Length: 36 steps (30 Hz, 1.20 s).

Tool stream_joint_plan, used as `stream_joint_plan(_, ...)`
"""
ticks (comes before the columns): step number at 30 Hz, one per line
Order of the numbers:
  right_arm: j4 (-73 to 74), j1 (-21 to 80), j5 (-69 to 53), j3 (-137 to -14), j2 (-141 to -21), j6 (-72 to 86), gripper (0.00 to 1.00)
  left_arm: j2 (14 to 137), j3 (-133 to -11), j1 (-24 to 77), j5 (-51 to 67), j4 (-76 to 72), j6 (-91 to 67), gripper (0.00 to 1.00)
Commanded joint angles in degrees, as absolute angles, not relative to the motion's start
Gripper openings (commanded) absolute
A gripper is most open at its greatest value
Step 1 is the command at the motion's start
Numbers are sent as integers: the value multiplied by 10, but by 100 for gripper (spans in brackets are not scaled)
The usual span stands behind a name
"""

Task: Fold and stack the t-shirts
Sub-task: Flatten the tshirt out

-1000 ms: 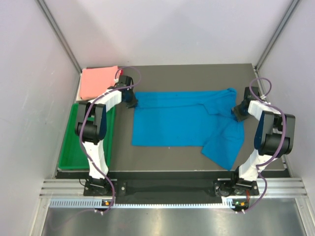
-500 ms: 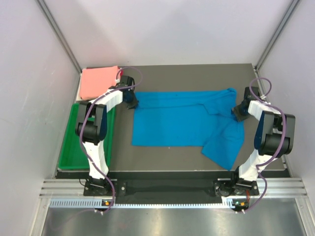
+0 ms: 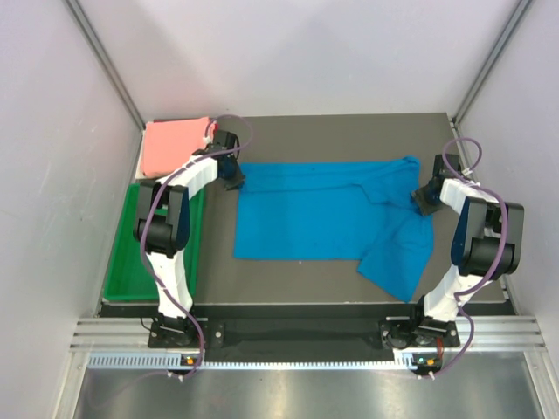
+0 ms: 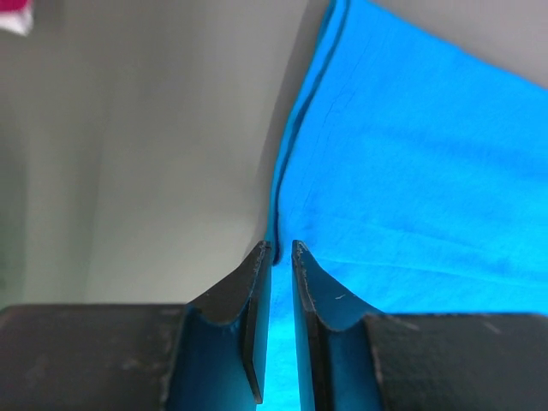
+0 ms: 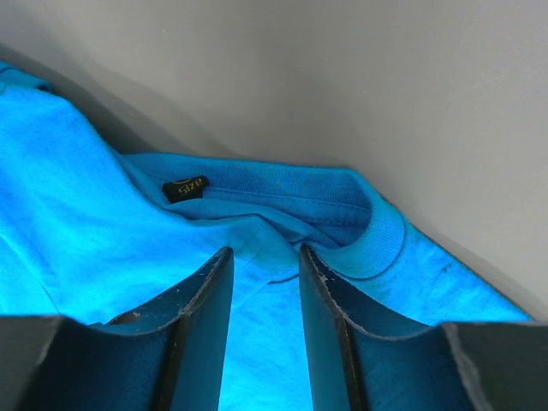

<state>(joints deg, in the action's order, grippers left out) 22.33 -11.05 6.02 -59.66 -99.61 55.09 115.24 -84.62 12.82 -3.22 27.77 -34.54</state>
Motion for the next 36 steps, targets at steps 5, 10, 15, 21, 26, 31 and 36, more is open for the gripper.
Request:
stream_joint_plan(5,200,-113,68,-588,-1001,545,37,1144,-885,131,-47,288,-340,21)
stream_joint_plan(10,200,-113,67,-587,-1002,545,37,1147,-879,133,-52,290,-342,21)
stream_joint_plan(15,200,-113,66,-591,-1000,545,37,1138,-870,133,-66,290,-345,23)
stream_joint_plan(21,200,-115,64,-588,-1000,546,37,1151,-867,133,-57,290,-350,24)
stream_joint_plan(26,200,-116,64,-588,-1001,545,36,1159,-868,133,-54,287,-352,24)
stream_joint_plan(31,199,-117,62,-587,-1003,546,36,1165,-868,134,-53,285,-352,24)
stream_joint_plan(36,197,-118,62,-584,-1004,546,36,1173,-870,134,-51,285,-353,23)
